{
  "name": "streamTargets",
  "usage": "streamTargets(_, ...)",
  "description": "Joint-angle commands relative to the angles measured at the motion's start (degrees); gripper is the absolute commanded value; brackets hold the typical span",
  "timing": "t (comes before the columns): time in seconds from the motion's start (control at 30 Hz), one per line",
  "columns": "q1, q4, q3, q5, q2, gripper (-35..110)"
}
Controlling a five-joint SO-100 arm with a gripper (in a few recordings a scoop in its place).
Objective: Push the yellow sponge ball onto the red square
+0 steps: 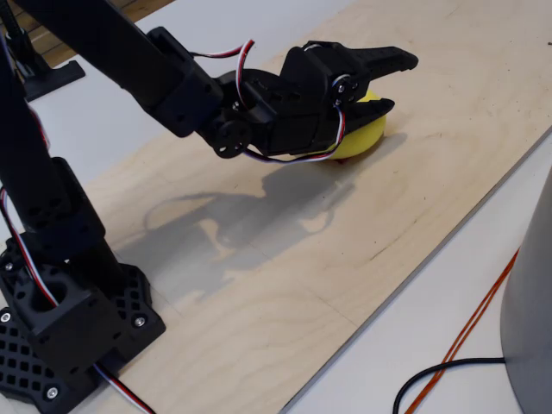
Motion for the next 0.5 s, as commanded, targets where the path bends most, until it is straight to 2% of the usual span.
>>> streamTargets(0.0, 0.5, -1.4, -0.3, -0.8, 5.0, 20)
streamTargets(0.37, -4.8, -1.1, 5.1, -5.4, 26.4, 19)
streamTargets(0.47, -7.2, 2.5, 6.4, -7.2, 34.5, 18)
